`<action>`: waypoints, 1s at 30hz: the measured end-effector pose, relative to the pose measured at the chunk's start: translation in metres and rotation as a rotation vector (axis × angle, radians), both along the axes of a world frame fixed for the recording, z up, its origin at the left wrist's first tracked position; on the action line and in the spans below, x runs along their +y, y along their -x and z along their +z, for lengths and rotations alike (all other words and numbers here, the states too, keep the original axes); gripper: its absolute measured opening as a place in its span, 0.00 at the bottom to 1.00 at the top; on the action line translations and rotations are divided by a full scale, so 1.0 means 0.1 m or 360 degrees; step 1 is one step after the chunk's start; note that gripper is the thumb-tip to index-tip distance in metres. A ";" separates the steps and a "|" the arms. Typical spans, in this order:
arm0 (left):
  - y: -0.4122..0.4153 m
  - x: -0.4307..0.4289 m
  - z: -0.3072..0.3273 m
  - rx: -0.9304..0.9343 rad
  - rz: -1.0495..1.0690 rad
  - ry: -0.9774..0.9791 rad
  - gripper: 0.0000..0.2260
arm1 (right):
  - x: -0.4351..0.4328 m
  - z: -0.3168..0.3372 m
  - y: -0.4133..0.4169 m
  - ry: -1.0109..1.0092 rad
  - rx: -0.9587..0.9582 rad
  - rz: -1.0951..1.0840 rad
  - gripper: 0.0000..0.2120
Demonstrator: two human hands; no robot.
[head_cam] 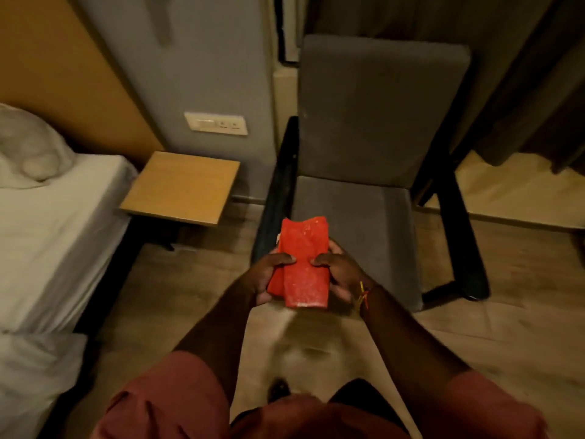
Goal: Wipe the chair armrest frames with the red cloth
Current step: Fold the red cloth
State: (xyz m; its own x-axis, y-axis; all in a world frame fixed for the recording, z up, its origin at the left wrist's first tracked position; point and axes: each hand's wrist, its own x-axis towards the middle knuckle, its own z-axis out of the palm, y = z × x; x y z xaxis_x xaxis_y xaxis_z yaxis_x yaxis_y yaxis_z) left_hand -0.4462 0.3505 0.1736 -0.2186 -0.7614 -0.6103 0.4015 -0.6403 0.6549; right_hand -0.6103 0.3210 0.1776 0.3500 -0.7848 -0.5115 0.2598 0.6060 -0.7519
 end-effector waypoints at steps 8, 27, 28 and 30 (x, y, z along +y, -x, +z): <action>-1.45 -0.50 0.20 -0.0179 0.0151 -0.0063 0.33 | -0.67 0.05 -1.43 0.0083 -0.0089 0.0107 0.31; -3.66 -2.18 -1.00 -0.0767 0.0305 -0.0267 0.20 | -2.47 -1.40 -3.59 -0.0266 0.0176 0.0604 0.31; -3.77 -2.30 -1.15 -0.0785 0.0256 -0.0296 0.21 | -2.56 -1.52 -3.70 -0.0277 0.0210 0.0541 0.31; -4.01 -2.56 -1.45 -0.0875 0.0158 -0.0332 0.20 | -2.73 -1.73 -3.93 -0.0278 0.0317 0.0401 0.30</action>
State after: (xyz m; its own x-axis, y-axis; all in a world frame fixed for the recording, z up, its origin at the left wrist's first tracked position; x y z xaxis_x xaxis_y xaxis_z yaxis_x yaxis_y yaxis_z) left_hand -0.0448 0.0949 0.0282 0.2377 -0.6140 -0.7527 0.1037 -0.7544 0.6482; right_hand -0.2178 0.0482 0.0046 0.4008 -0.5815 -0.7079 -0.0551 0.7560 -0.6522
